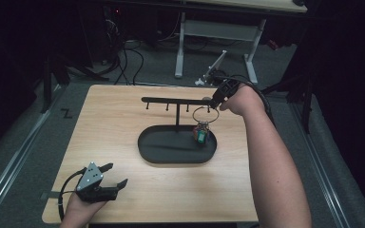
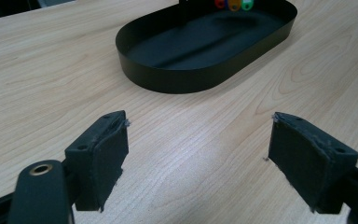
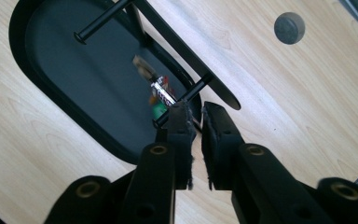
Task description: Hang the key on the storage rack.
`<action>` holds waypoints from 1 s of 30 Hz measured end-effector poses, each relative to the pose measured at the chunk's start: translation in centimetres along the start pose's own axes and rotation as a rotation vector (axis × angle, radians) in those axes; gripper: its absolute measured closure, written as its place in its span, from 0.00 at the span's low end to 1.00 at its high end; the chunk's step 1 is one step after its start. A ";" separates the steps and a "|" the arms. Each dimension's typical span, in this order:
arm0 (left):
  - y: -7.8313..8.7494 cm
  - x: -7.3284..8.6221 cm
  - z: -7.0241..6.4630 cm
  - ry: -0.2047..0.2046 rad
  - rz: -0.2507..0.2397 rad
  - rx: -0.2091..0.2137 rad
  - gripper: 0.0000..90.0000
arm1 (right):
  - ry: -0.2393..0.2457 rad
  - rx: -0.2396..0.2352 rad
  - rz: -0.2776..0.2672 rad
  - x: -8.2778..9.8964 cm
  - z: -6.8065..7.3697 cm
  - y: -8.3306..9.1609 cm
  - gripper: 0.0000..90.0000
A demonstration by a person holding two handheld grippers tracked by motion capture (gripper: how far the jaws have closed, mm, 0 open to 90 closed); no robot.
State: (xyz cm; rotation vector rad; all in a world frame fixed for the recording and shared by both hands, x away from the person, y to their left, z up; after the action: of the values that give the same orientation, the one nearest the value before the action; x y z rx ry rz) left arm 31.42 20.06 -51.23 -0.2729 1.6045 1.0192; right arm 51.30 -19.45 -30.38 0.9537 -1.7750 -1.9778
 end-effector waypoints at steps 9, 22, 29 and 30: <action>0.1 0.0 -0.1 -0.005 0.006 -0.001 0.23 | 0.003 0.030 -0.036 0.8 0.8 -0.2 0.72; -0.3 -0.1 -0.1 0.001 0.004 0.001 0.22 | -0.044 0.079 -0.160 2.6 1.7 -0.4 0.33; -0.3 -0.1 -0.1 0.008 0.004 0.002 0.22 | -0.080 0.094 -0.212 4.4 1.8 -0.8 0.29; -0.3 -0.1 -0.1 0.008 0.003 0.003 0.22 | -0.082 0.088 -0.226 4.7 2.0 -0.9 0.28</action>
State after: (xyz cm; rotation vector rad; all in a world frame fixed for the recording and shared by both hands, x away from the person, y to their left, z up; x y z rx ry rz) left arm 31.58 19.81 -51.29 -0.2731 1.6141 1.0195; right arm 46.78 -20.75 -32.46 1.1633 -1.8843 -2.1162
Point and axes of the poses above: each handheld gripper's, and its own axes: y roughly backward along the jaws, x roughly out of its underside, z roughly to its left, the point moved 1 cm from there along -y, roughly forward along the jaws, and after that the axes turned 4 degrees about -x, right-handed, at the moved point
